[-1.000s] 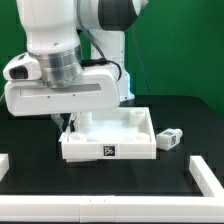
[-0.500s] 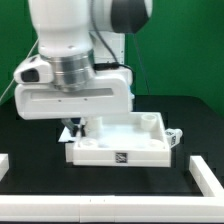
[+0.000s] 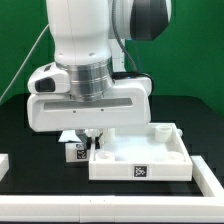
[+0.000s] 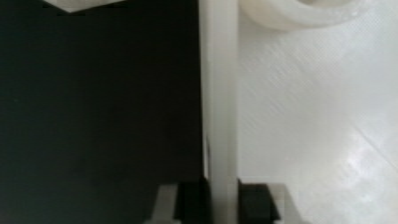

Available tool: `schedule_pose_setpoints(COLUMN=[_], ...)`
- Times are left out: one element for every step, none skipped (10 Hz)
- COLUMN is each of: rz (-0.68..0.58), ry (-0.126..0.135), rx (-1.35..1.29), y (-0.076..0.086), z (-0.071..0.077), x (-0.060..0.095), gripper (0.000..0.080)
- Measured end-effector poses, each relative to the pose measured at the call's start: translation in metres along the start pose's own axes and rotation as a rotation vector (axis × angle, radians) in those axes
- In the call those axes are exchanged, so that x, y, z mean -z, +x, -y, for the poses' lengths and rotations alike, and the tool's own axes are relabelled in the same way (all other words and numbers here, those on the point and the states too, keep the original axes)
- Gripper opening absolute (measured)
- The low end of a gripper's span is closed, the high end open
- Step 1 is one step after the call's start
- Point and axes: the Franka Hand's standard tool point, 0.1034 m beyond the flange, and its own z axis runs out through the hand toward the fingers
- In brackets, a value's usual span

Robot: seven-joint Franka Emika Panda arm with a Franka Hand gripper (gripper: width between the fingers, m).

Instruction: Assemble one leg

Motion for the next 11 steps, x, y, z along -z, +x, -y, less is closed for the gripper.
schedule_pose_setpoints(rz=[0.001,0.002,0.005,0.012,0.008,-0.001,-0.003,-0.01,-0.02,-0.032,-0.033], ry=[0.0,0.0,-0.001,-0.004,-0.007,-0.012,-0.014,-0.011,-0.011,-0.008,-0.008], rx=[0.0,0.0,-0.002,-0.047,-0.067,-0.067,-0.063,-0.042,-0.011,0.026,0.026], y=[0.0,0.0,-0.001,0.004,0.02,0.033,0.034,0.037,0.041,0.043,0.043], z=[0.0,0.0,0.001,0.01,0.021,0.028,0.033,0.041,0.042,0.042,0.042], x=[0.0,-0.001,-0.003,-0.009,-0.011,-0.014,-0.016,-0.018,-0.021,-0.023,-0.022], gripper=[0.0054,0.0054,0.0054,0.0054,0.0054,0.0054,0.0054,0.0055,0.0055,0.0055,0.0058])
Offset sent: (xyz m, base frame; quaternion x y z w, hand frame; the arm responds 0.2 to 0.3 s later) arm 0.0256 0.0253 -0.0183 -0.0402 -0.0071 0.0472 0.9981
